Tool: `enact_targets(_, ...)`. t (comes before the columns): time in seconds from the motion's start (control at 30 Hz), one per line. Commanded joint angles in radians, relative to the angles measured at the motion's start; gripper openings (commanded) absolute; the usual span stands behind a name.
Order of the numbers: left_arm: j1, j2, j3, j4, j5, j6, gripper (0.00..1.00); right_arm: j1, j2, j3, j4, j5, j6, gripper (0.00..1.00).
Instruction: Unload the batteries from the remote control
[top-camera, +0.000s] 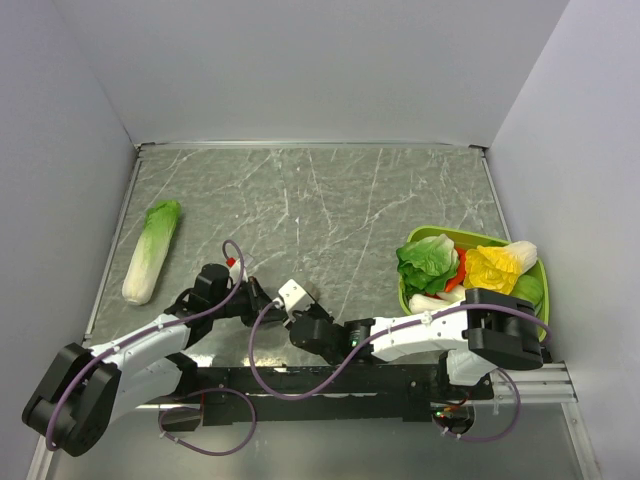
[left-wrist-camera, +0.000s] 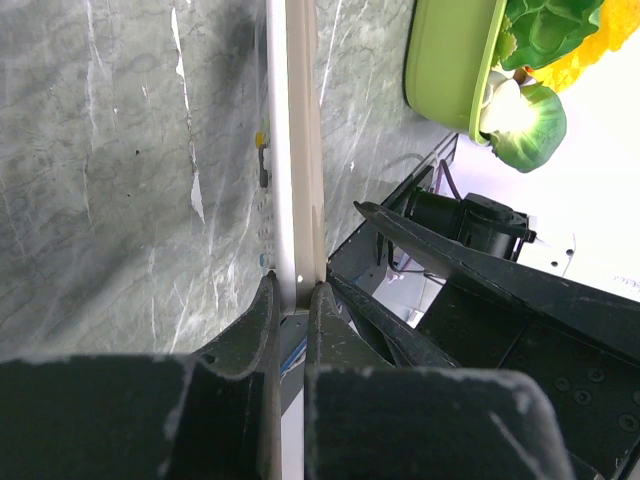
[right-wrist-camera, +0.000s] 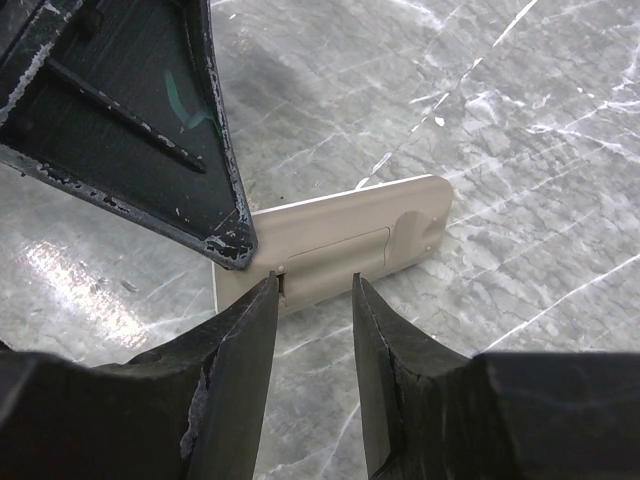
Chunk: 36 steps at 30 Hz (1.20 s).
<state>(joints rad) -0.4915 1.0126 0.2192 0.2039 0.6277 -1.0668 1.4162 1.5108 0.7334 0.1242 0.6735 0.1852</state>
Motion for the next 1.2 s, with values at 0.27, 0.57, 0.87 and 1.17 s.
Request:
enact_targets(0.27,-0.007,0.001,0.014,0.034,0.076,-0.018,0.01,0.001,0.040,0.043,-0.057,0.097,-0.018,0.43)
enact_targets(0.57,-0.007,0.004,0.008,0.040,0.078,-0.016,0.01,0.000,0.048,0.073,-0.080,0.141,-0.024,0.43)
enact_targets(0.87,-0.007,0.003,-0.001,0.048,0.076,-0.021,0.01,-0.002,0.040,0.084,-0.093,0.118,-0.015,0.43)
enact_targets(1.17,-0.007,0.006,0.000,0.046,0.086,-0.005,0.01,-0.043,-0.119,0.012,-0.051,-0.104,0.016,0.47)
